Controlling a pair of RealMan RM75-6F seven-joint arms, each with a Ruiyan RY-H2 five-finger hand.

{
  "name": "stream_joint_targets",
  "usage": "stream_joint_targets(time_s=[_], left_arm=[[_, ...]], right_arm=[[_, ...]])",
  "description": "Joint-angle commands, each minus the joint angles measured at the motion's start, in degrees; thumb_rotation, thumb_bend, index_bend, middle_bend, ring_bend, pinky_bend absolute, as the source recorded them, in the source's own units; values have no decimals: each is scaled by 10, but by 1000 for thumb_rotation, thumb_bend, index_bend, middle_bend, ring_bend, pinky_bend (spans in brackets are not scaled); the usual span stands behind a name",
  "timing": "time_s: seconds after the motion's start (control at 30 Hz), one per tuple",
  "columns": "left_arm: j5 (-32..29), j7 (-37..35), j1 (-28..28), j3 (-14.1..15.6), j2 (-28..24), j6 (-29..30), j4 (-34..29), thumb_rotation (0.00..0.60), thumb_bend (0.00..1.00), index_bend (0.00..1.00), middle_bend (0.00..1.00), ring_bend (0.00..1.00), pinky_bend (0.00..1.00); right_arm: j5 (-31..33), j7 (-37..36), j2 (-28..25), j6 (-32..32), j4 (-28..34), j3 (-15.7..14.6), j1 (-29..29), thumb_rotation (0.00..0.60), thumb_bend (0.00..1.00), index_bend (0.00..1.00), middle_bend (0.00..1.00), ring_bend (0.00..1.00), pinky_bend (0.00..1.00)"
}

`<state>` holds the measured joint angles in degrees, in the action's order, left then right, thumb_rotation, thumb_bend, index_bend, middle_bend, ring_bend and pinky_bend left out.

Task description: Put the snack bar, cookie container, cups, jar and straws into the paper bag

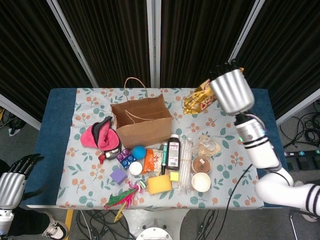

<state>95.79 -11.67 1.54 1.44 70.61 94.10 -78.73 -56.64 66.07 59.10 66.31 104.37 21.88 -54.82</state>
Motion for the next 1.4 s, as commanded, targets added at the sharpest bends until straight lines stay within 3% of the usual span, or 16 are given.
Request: stream_joint_targets(time_s=[0.03,0.43,0.77,1.17,1.33,1.4], left_arm=[[5,-8,-1,4,3,2,9,600,98,254,281,197,264],[11,-36,6,7,3,3,35,600,99,254,281,197,264],[6,-62,12,6,7,-5,53,600,97,254,281,197,264],[-2,-101,16,3,13,-5,76,600,99,254,281,197,264],[-6,-116,16,3,15,-5,86,600,98,254,281,197,264],[-7,-119,15,2,15,-5,89,600,98,254,281,197,264]], right_arm=[[71,97,91,33,-11,22,-87,600,211,709,569,451,393],[90,179,239,89,-116,-2,-180,600,211,709,569,451,388],[97,228,265,82,-156,-38,-202,600,221,710,569,451,382],[118,279,329,90,-210,-47,-238,600,235,706,568,449,372],[137,302,355,97,-228,-47,-246,600,199,606,500,371,270],[149,310,361,99,-227,-44,-248,600,137,478,419,275,187]])
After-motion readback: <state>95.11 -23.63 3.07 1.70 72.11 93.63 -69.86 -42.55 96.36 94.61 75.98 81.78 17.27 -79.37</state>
